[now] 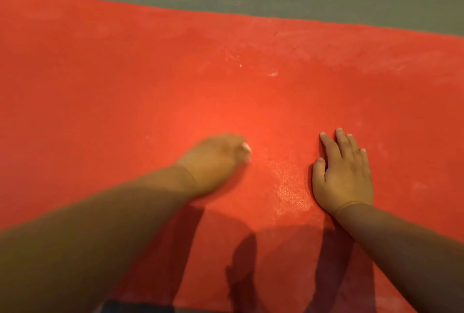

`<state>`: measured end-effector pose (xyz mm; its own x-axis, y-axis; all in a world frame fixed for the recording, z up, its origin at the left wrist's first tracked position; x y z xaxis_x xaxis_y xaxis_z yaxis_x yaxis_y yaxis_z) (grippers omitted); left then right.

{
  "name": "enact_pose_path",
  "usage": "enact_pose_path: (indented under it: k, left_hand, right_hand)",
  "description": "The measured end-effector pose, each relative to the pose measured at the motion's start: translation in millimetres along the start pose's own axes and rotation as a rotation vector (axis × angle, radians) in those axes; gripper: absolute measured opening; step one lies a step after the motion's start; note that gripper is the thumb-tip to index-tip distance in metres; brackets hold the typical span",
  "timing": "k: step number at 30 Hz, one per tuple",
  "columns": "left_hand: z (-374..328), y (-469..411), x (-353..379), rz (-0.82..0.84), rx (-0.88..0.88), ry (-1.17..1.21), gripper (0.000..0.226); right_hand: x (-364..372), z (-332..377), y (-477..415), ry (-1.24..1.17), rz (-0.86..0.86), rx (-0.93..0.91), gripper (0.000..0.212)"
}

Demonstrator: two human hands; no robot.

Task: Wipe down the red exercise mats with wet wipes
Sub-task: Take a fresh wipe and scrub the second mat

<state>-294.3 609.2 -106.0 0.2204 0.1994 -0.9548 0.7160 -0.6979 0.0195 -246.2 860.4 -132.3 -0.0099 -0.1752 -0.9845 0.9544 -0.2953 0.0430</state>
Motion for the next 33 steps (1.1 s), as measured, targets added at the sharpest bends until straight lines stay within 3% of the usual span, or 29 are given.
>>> enact_pose_path:
  k: [3, 4, 6, 9, 11, 12, 14, 17, 18, 20, 23, 25, 28, 31, 33]
  left_hand:
    - [55, -9, -21, -0.139, -0.520, -0.222, 0.026]
    - [51, -12, -18, -0.186, -0.606, -0.225, 0.025]
    - [5, -22, 1, -0.198, -0.491, -0.147, 0.023]
    - [-84, -13, 31, -0.035, -0.003, 0.178, 0.022]
    - [-95, -1, 29, 0.027, 0.279, 0.245, 0.015]
    - [-83, 1, 27, -0.015, 0.319, 0.215, 0.014]
    - [-47, -5, 16, -0.097, 0.154, 0.113, 0.016]
    - [9, -13, 0, -0.264, -0.353, 0.006, 0.025]
    - [9, -13, 1, -0.299, -0.449, 0.011, 0.025]
    - [-22, -7, 17, -0.267, -0.368, 0.009, 0.025]
    - [-86, 15, 37, -0.102, 0.037, 0.169, 0.025]
    - [-84, 20, 35, -0.021, 0.183, 0.250, 0.023]
    - [-23, -1, 17, -0.145, 0.029, 0.227, 0.034]
    - [53, -13, -9, -0.251, -0.335, -0.044, 0.029]
    - [68, -8, -15, -0.310, -0.562, -0.081, 0.024]
  right_hand:
    - [0, 0, -1, -0.003, 0.004, 0.002, 0.063]
    - [0, 0, -1, -0.004, 0.005, 0.001, 0.063]
    - [0, 0, -2, -0.003, 0.004, 0.001, 0.063]
    - [0, 0, -1, 0.006, 0.007, -0.003, 0.063]
    - [1, -1, -2, 0.005, 0.003, -0.003, 0.063]
    - [1, -1, -2, 0.006, 0.001, -0.005, 0.063]
    - [2, -1, -3, 0.005, -0.005, -0.008, 0.062]
    - [2, -1, -2, -0.006, -0.008, -0.009, 0.062]
    - [2, -1, -3, -0.008, -0.010, -0.008, 0.062]
    - [2, 0, -2, -0.005, -0.008, -0.008, 0.063]
    - [1, 0, -3, 0.006, -0.004, -0.010, 0.063]
    - [1, 1, -3, 0.007, -0.007, -0.011, 0.063]
    - [1, 1, -3, 0.003, 0.000, -0.005, 0.064]
    - [1, 0, -2, 0.000, 0.005, -0.006, 0.064]
    - [1, 0, -3, -0.001, 0.002, -0.002, 0.064]
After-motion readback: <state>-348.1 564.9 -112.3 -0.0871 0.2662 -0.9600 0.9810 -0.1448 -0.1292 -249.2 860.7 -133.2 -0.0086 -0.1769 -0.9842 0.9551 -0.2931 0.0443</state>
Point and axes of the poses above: each hand's wrist, its own y-axis away from the middle knuckle, its own x-axis out of the palm, z = x × y, the point moved 1 cm from there along -y, towards the middle knuckle, and after that the axes turned 5 degrees about x, right-handed, at the moved point
